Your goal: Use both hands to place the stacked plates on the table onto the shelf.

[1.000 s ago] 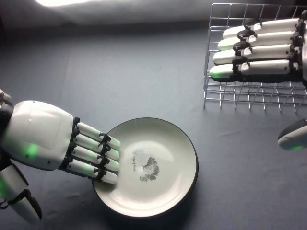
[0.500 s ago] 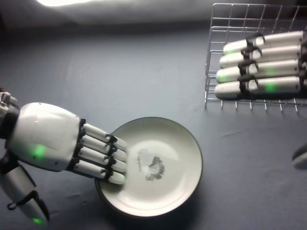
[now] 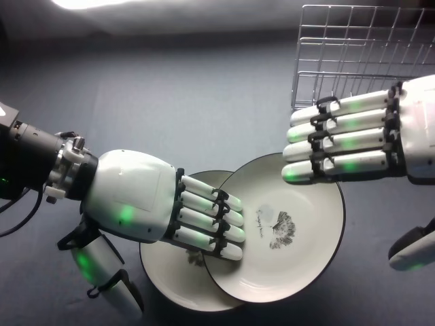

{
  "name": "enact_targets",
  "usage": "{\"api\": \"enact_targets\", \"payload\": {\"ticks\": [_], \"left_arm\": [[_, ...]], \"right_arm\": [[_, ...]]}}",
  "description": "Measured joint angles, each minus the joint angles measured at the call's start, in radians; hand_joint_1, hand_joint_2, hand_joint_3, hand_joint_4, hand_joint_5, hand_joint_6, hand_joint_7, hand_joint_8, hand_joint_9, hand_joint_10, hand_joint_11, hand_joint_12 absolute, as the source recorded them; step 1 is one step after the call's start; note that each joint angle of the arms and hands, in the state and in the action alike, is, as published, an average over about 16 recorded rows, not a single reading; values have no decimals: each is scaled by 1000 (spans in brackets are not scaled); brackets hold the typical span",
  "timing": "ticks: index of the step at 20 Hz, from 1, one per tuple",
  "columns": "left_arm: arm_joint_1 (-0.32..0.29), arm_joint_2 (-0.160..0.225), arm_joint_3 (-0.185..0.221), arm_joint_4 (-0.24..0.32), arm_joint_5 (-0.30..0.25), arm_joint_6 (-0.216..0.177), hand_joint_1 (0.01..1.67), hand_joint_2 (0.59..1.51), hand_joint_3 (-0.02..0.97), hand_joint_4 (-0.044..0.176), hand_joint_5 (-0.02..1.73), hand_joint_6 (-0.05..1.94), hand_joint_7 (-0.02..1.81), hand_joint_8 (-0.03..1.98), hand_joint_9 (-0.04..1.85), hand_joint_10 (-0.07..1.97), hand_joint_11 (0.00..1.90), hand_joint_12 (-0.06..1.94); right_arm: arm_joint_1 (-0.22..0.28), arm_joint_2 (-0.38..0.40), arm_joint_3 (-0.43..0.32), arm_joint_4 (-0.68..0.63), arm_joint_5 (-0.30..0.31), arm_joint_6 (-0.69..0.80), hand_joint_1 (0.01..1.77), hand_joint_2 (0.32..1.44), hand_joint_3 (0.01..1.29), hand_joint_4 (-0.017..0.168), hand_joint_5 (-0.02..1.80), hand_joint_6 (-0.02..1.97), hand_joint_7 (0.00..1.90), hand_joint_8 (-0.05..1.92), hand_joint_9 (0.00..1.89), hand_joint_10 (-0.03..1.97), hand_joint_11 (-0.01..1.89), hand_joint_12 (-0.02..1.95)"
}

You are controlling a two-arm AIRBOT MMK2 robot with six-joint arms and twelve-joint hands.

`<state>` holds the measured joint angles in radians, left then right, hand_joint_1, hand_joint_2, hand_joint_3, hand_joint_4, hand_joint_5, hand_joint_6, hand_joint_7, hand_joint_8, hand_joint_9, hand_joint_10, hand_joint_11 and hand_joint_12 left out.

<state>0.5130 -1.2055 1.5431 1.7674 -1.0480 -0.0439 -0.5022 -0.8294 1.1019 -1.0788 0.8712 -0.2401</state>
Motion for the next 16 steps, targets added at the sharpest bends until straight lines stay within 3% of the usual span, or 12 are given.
{"api": "enact_targets", "payload": {"ticks": [5, 16], "left_arm": [[-8, -30, 9, -14, 10, -8, 15, 1074, 22, -1, -7, -10, -13, -24, -3, -6, 15, -12], [-17, -42, 18, -11, 12, -19, 15, 1079, 22, 1, -4, -7, -13, -24, -3, -6, 17, -19]], "right_arm": [[-10, -32, 12, 2, -27, 2, 138, 1088, 18, 2, 18, 23, 20, 10, 19, 8, 17, 12], [-22, -60, 22, 1, -44, 5, 1017, 990, 19, 2, 16, 23, 13, 10, 19, 8, 22, 46]]}}
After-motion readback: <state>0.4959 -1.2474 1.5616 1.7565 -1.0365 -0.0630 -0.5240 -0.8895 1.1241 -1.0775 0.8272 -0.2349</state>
